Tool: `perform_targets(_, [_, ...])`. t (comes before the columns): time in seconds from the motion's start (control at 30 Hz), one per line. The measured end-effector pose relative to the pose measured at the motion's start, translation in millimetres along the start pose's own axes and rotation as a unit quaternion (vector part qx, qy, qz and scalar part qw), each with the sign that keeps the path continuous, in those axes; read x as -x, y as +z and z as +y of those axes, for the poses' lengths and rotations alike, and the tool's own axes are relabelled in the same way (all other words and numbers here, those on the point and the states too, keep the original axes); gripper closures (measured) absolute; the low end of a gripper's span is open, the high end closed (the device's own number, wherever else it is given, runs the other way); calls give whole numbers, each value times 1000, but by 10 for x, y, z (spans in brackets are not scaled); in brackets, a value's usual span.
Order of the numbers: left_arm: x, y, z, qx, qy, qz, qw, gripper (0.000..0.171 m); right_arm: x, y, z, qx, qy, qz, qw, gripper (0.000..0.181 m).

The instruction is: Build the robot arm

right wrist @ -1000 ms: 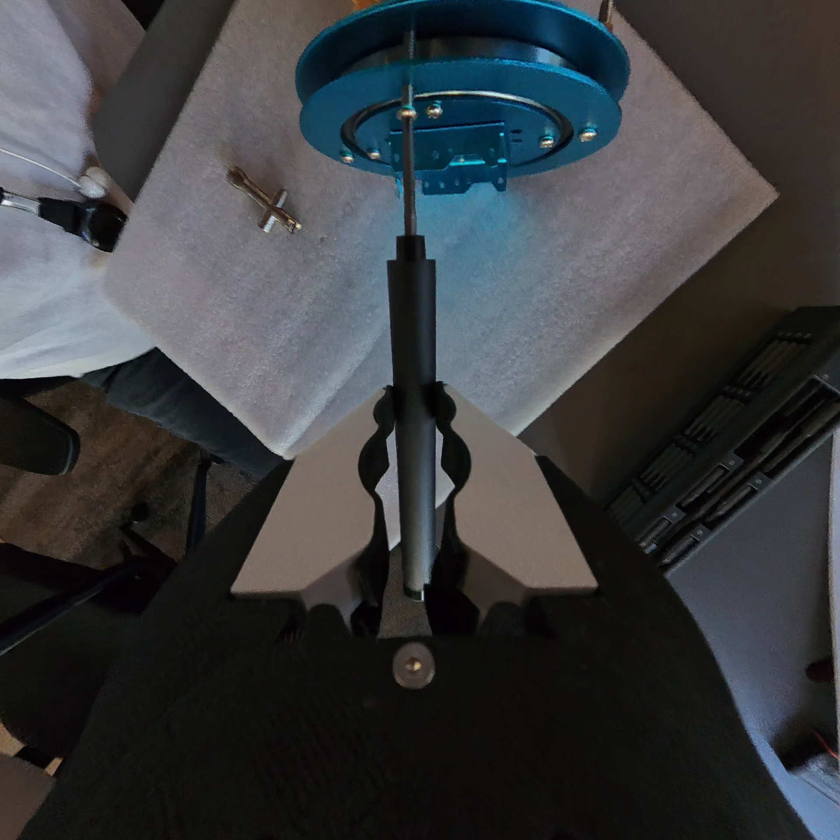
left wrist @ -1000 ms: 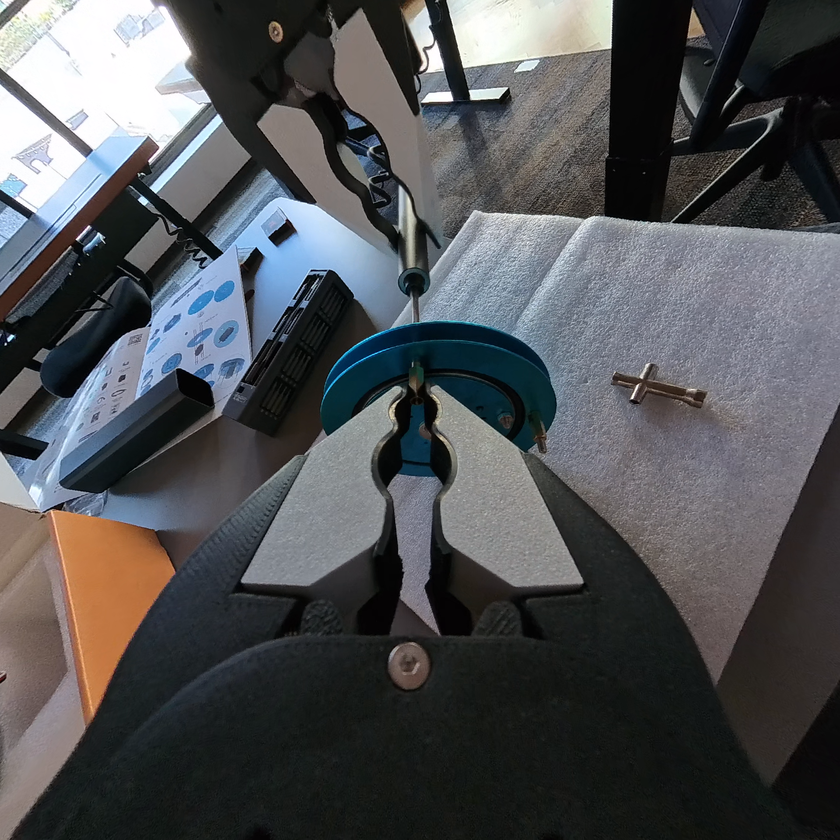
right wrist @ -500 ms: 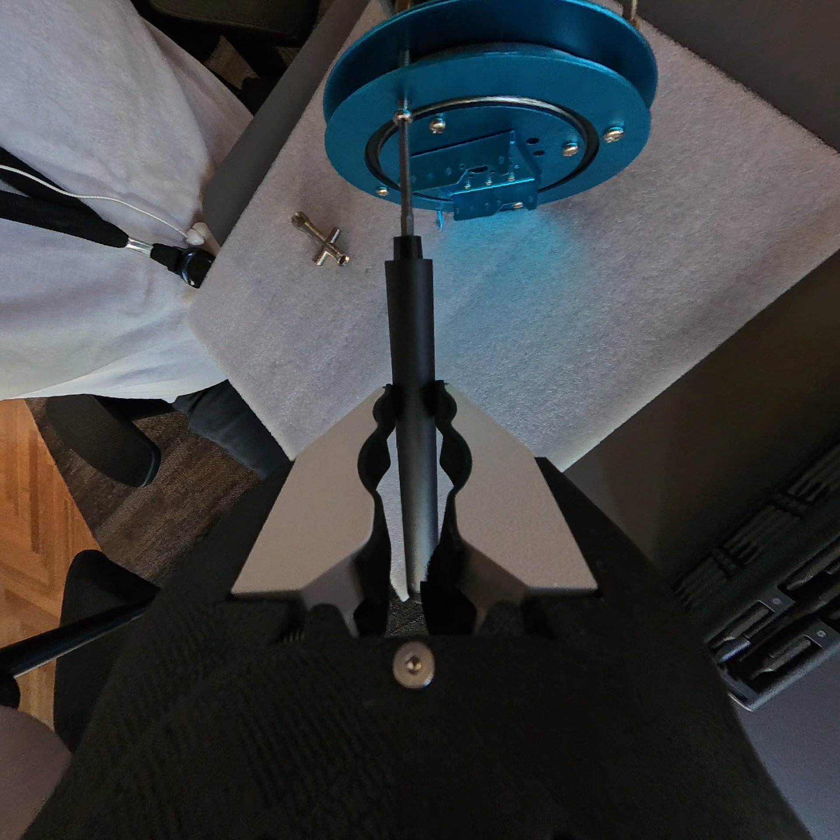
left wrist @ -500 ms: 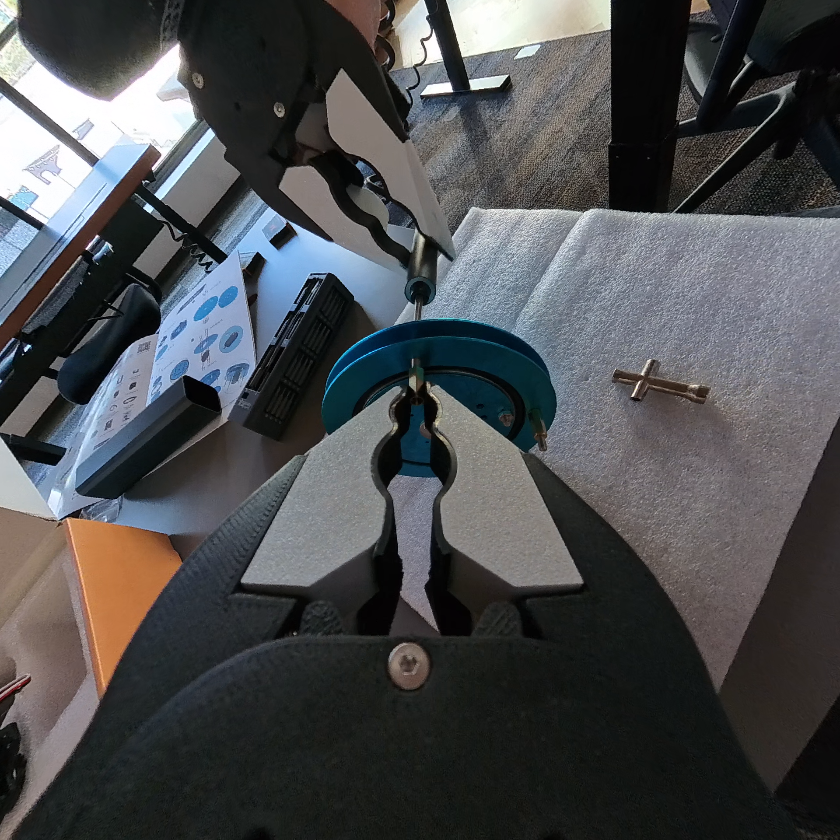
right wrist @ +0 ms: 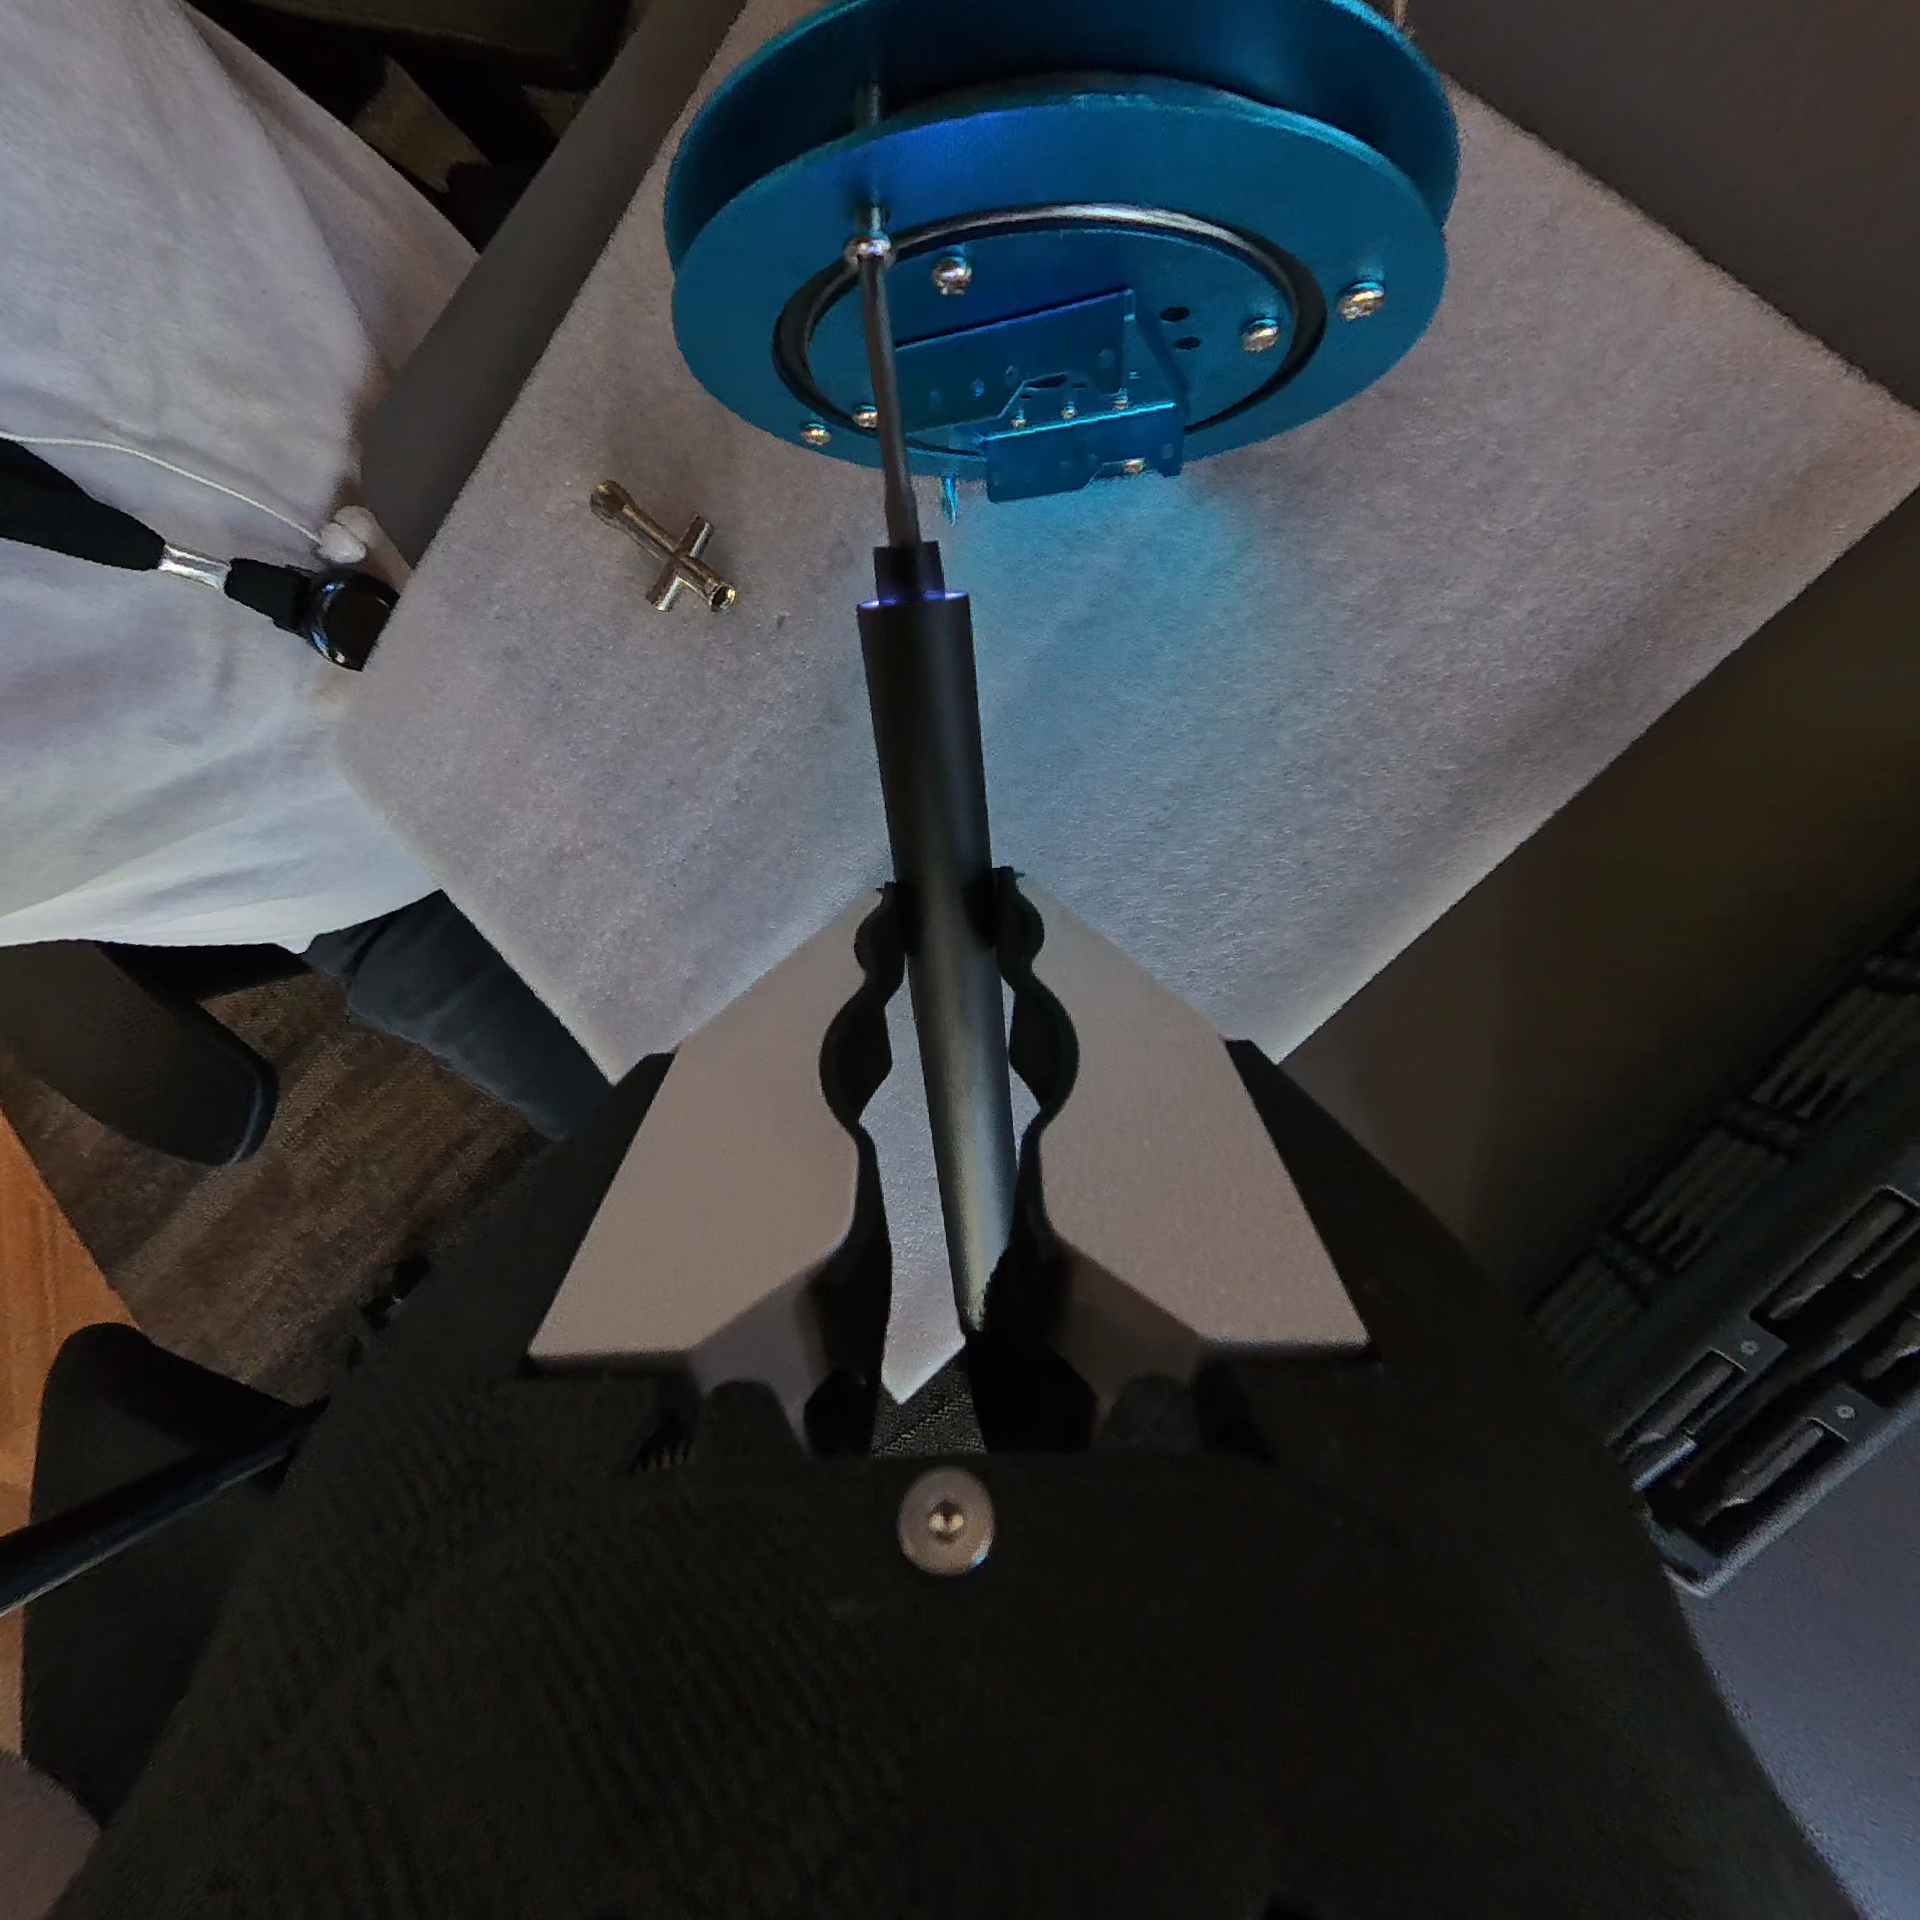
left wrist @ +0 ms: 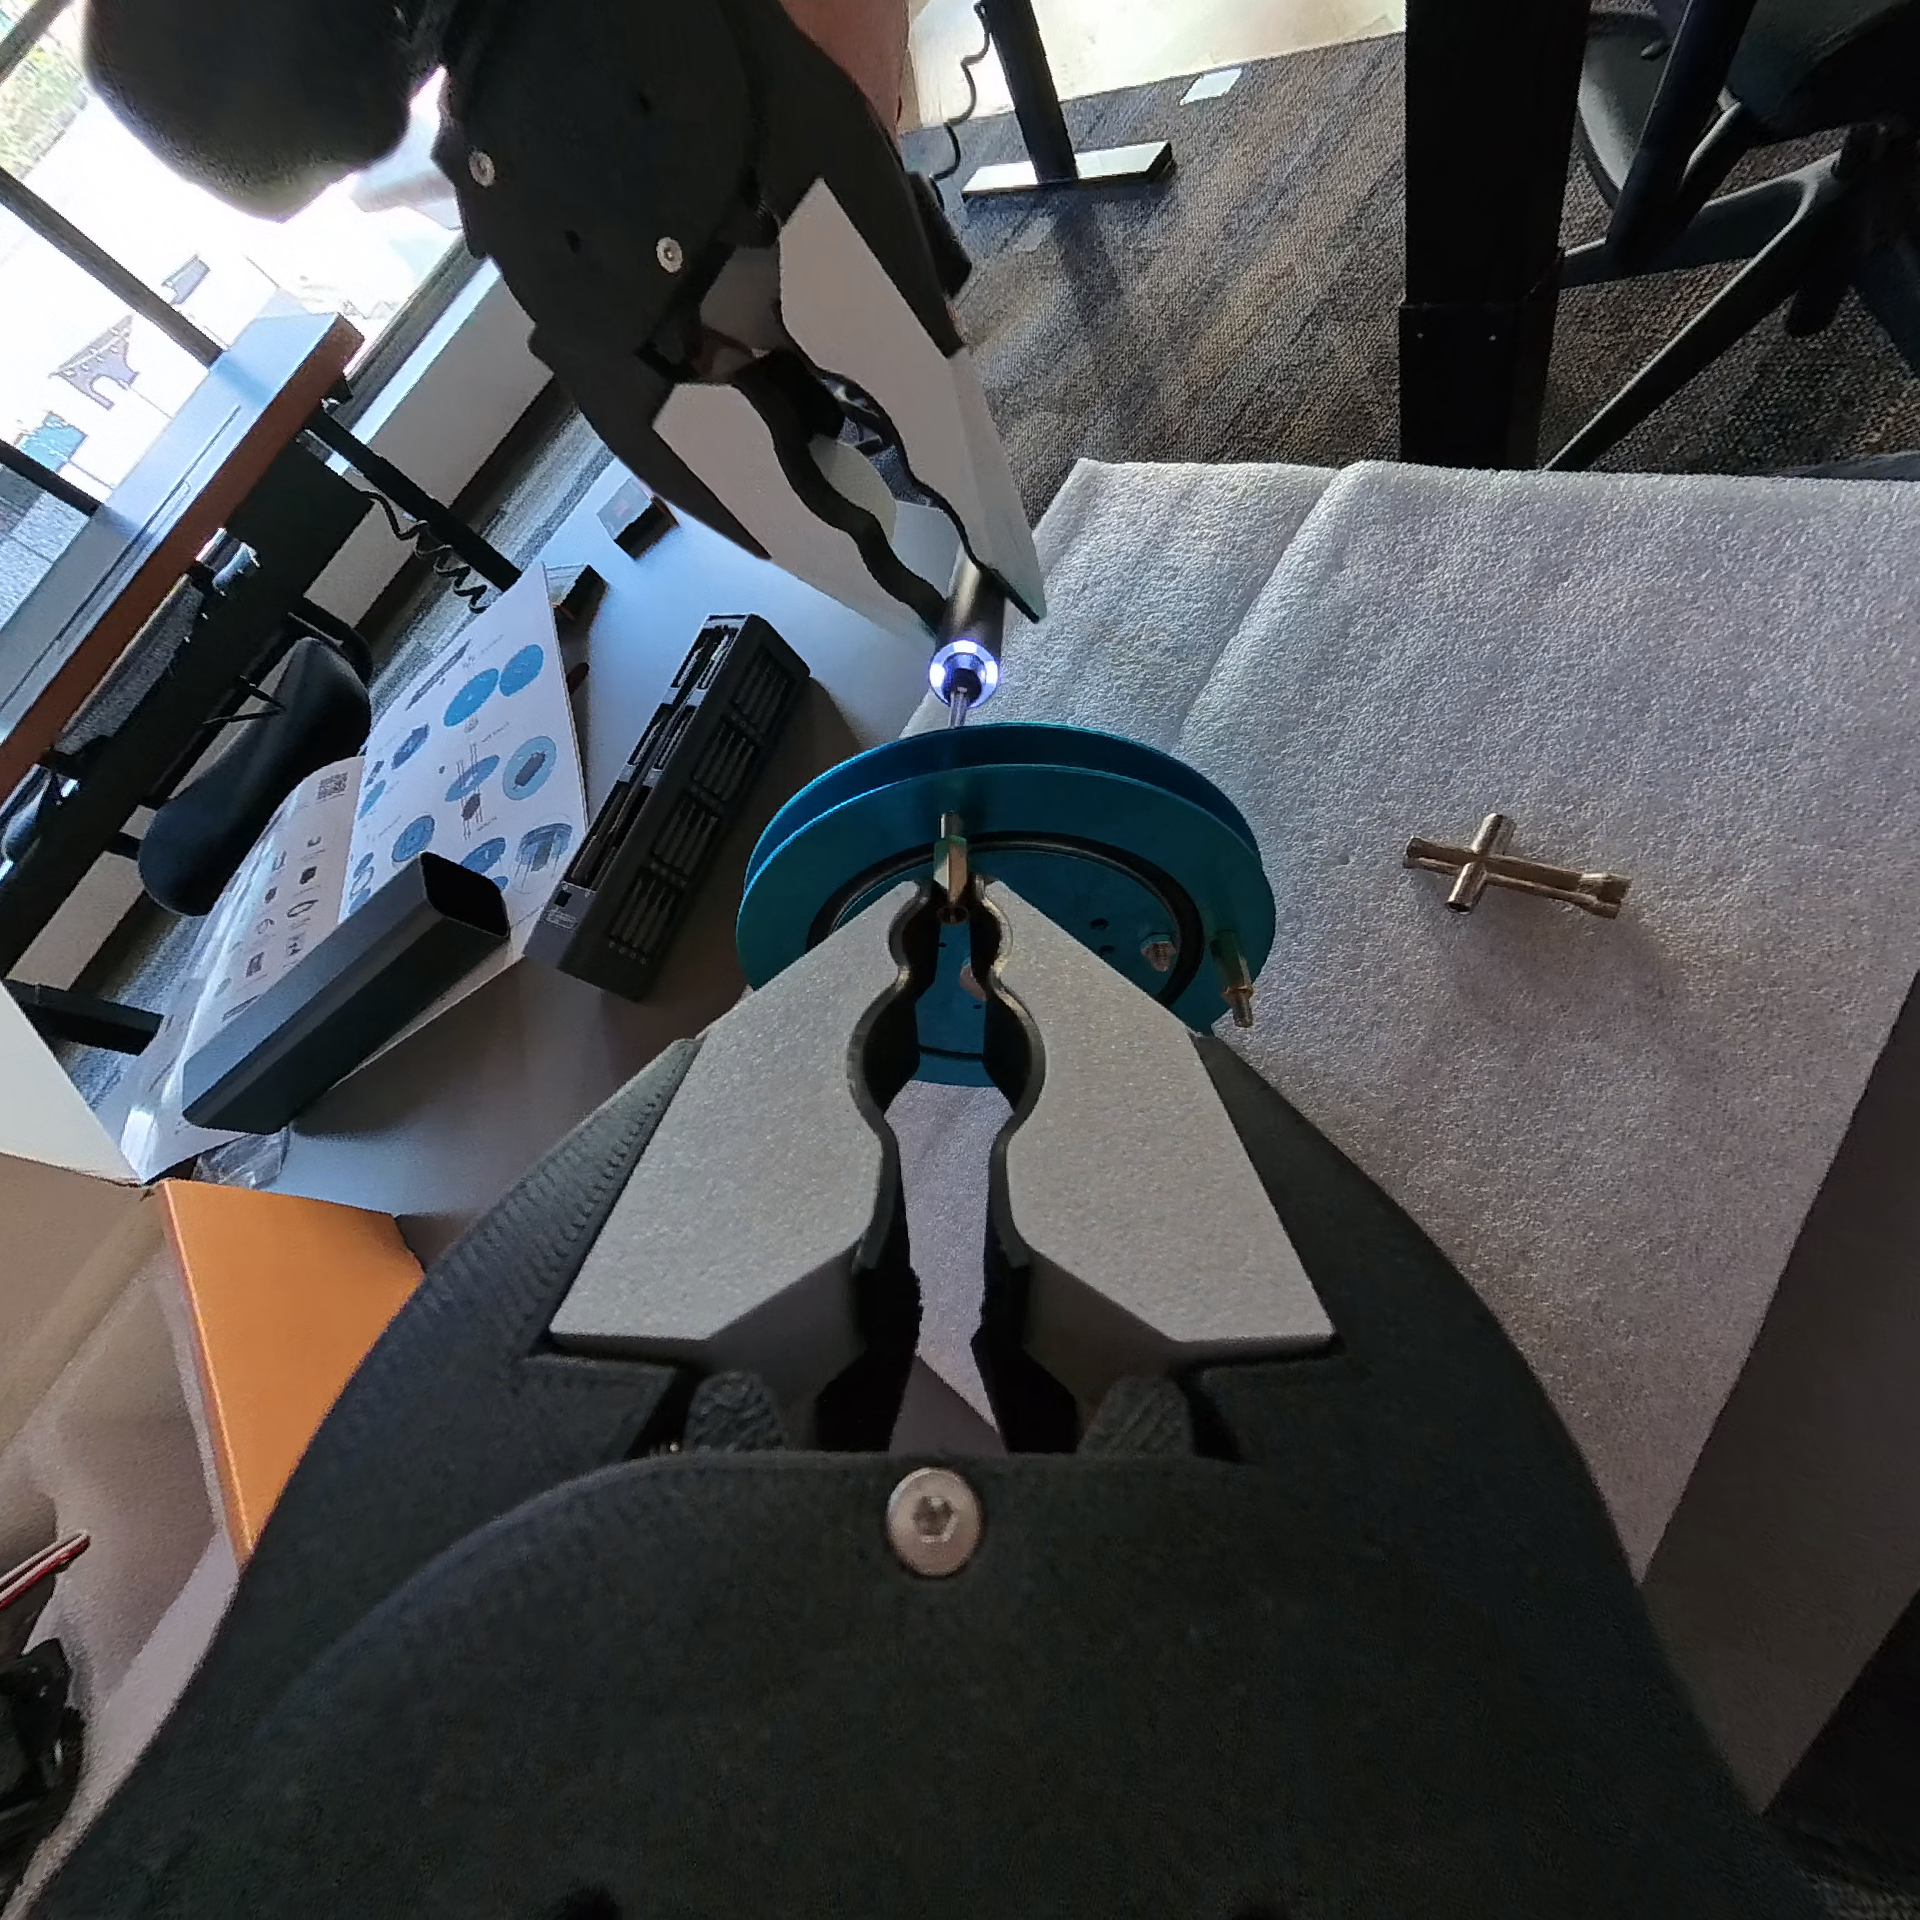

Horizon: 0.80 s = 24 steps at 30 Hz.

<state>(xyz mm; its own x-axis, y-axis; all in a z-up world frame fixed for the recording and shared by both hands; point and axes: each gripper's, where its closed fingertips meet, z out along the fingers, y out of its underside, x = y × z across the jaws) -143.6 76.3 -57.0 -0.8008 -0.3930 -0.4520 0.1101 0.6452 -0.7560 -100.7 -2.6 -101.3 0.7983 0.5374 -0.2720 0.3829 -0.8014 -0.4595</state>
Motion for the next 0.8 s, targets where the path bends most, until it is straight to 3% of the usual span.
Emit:
perform_targets(0.4, [1, 2, -1, -3, -2, 4, 1000, 168, 50, -225, -30, 61, -2, 33, 998, 165])
perform_targets(0.8, [-3, 16, -14, 1, 6, 2, 1000, 168, 16, -247, -18, 56, 3, 42, 998, 165])
